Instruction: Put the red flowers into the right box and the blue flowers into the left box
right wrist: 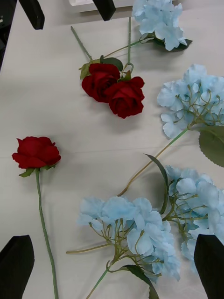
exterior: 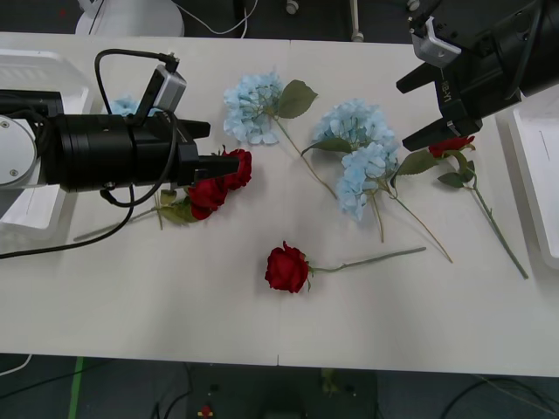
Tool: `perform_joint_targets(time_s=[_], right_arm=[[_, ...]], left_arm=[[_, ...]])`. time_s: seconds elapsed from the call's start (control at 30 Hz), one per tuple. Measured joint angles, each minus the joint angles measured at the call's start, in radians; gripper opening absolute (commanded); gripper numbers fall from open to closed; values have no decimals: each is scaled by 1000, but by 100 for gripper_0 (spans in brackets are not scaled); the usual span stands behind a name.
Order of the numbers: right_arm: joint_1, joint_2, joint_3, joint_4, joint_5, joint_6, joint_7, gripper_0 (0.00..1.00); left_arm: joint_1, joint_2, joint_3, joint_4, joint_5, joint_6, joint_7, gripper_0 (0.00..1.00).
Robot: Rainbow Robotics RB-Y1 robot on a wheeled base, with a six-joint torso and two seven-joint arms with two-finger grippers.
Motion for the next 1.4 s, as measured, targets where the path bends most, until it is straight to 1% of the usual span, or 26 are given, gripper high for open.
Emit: perform_joint_targets(time_s=[0.07,0.17,0.27,0.37,0.47,0.5,0.57,0.67,0.73,0.8,0.9,1.0,1.1,1.23,1.3,1.4], right_arm=[[15,-2,6,1,2,1,0,99],[62,-10,20,1,8,-1,0,99],[83,-26,21,-2,11,-13,0,99],[85,-40,21,-7,11,-15,0,100],[85,-43,20,-10,11,-14,-1,99],[85,-43,19,-10,11,-14,-12,99],[85,-43,15,-10,16,-14,-109,99],[85,-40,-1,4,54,-14,-404,99],[85,-33,-17,33,85,-14,-535,99],[84,-18,-30,72,125,-14,-546,99],[78,14,-38,147,189,-31,-560,99],[67,45,-38,225,248,-50,-675,100],[60,72,-38,284,314,-69,-807,99],[59,111,-38,342,425,-89,-821,99],[59,134,-38,378,473,-99,-821,99],[59,164,-38,424,532,-108,-821,99]], left_arm=[[0,0,0,0,1,0,0,100],[-1,4,1,0,9,-1,0,100],[-3,20,7,0,15,7,0,100],[-3,31,55,4,4,78,3,100],[-3,31,148,31,-44,171,63,100],[-3,31,179,43,-69,190,108,100],[-4,31,234,72,-125,218,257,100],[-16,31,268,114,-212,226,524,100],[-30,31,269,138,-296,226,680,100],[-43,31,269,148,-394,227,769,100],[-56,29,259,149,-529,228,830,100],[-66,18,230,150,-676,228,924,100],[-69,-7,196,151,-817,231,1119,100],[-75,-48,152,176,-969,269,1394,100],[-89,-75,137,217,-1033,286,1424,100],[-126,-124,128,303,-1090,286,1384,100]])
